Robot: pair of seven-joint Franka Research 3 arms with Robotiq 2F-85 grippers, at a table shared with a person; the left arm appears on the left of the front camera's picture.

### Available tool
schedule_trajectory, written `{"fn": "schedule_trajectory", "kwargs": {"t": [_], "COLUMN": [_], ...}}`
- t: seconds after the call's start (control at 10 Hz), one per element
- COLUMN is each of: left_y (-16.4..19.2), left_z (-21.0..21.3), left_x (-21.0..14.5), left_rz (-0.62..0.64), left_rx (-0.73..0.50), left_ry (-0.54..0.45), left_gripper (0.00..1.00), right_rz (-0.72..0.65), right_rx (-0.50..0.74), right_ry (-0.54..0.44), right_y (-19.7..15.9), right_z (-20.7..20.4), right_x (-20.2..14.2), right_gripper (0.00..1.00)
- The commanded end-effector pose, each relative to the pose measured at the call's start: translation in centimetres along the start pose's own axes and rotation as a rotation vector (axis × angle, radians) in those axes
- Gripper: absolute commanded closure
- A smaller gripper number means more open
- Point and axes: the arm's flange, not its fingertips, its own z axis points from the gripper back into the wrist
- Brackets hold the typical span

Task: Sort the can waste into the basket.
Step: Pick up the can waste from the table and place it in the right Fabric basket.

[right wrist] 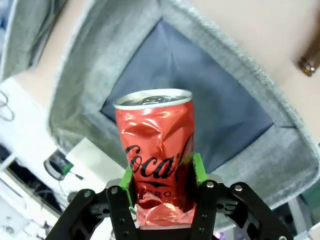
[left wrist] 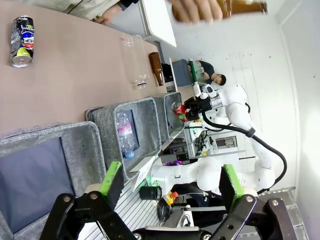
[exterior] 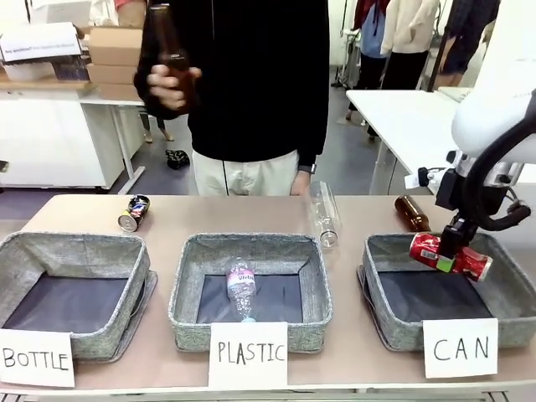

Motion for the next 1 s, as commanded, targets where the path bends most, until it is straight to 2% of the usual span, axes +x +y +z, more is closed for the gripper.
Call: {"fn": "schedule_trajectory", "kwargs": {"t": [0.0,0.4,0.5,0.9], "left_y": [-0.04,-0.04,-0.04,-0.04], "left_z": [0.08,0.08,0.08,0.08], "left_x": [0.0,0.0,0.0,0.0], "left_rz": [-0.022,-0.022,-0.022,-0.022], "left_rx": [-0.013,-0.013,-0.013,-0.013], "left_ry": [0.001,0.001,0.001,0.001], "left_gripper": [0.0,0.0,0.0,0.0], "right_rz": [0.035,0.06,0.063,0.066], "right_rx": [0.045,0.053,0.058,0.065], "right_ry": [-0.014,-0.018,-0.023,-0.027], "right_y": [-0.19,-0.44,-0.46,-0.52], "right_z": [0.66,0.75,0.76,0.76], "right_x": [-0.05,0.05,-0.03,0.08], "right_gripper": [0.53,0.53,0.0,0.0]}}
